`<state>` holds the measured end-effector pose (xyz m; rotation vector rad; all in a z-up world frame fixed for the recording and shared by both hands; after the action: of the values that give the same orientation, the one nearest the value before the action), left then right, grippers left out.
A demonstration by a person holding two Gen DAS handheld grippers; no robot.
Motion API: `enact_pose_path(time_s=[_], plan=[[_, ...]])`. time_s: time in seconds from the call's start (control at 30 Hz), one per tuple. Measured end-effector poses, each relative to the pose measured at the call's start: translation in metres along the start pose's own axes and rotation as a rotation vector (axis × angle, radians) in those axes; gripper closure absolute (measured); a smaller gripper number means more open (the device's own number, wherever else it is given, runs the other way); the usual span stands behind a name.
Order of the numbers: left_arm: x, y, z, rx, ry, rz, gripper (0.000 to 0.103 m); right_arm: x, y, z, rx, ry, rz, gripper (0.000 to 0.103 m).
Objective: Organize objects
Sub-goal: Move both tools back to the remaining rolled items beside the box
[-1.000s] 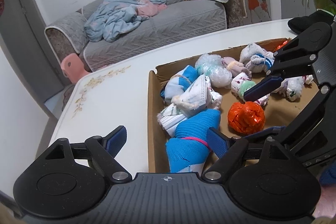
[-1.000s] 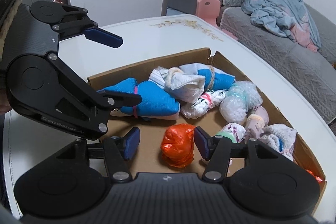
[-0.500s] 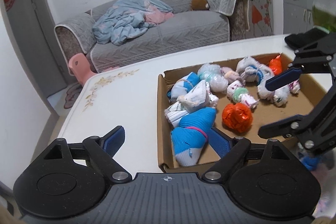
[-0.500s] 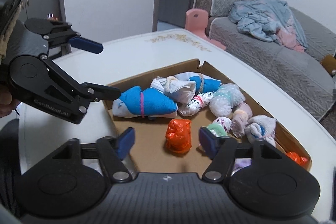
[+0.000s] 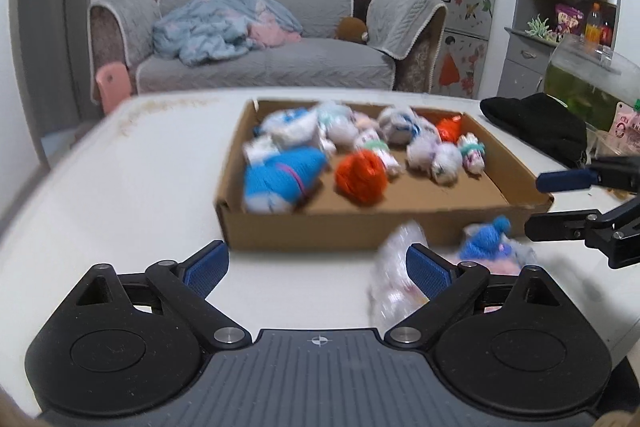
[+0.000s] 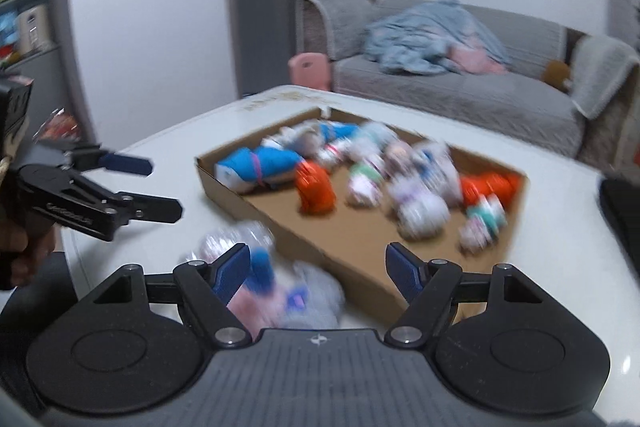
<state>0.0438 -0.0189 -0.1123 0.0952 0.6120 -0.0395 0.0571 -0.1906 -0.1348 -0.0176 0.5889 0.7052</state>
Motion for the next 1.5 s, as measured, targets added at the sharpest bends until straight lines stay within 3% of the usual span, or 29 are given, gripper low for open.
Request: enact_pose_path(time_s=[0.17, 0.3, 0.47, 0.57, 0.67, 0.8, 1.07, 1.2, 1.3, 1.37, 1.5], plan=[[0.017, -0.013, -0.015, 0.004, 0.045, -0.024, 0.006, 0.009, -0.014, -0.027, 0.104, -0.01, -0.034, 0.031], [0.031, -0.023, -0.024, 0.06, 0.069, -0.03, 0.004, 0.019, -0.017, -0.035, 0.1, 0.018, -0.055, 0.031], [0.042, -0.009, -0.029, 0.091, 0.09, 0.043, 0.005, 0.012, -0.023, -0.045, 0.098, 0.022, -0.133, 0.025], [0.044, 0.015, -0.027, 0.05, 0.097, 0.109, 0.005, 0.004, -0.026, -0.048, 0.096, 0.016, -0.19, 0.024], [0.042, 0.02, -0.025, 0.014, 0.106, 0.06, 0.005, 0.004, -0.024, -0.047, 0.104, -0.001, -0.159, 0.024], [0.036, 0.003, -0.02, 0.066, 0.067, -0.01, 0.004, 0.018, -0.016, -0.044, 0.081, 0.006, -0.107, 0.025], [0.052, -0.035, -0.014, 0.263, 0.032, -0.168, 0.004, 0.027, -0.018, -0.044, 0.079, 0.032, -0.073, 0.033], [0.069, -0.041, -0.012, 0.246, 0.08, -0.248, 0.001, 0.027, -0.017, -0.045, 0.081, 0.037, -0.063, 0.038], [0.073, -0.045, -0.01, 0.224, 0.076, -0.263, 0.001, 0.028, -0.017, -0.046, 0.082, 0.04, -0.059, 0.041], [0.069, -0.048, -0.01, 0.199, 0.072, -0.299, 0.005, 0.029, -0.015, -0.047, 0.079, 0.047, -0.052, 0.049], [0.06, -0.053, -0.01, 0.185, 0.063, -0.342, 0.032, 0.028, -0.012, -0.048, 0.081, 0.046, -0.044, 0.064]])
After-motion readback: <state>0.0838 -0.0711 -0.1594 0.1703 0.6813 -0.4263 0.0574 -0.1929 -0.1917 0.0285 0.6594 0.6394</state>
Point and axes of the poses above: each gripper's, at about its wrist camera, not at the fingertips, and x roughly the way its jaws point, y to its left, z to its top, the point moved 9 cm from there along x, roughly the way its jaws point, and after that the axes turned 13 degrees about z, right-handed, at the moved point
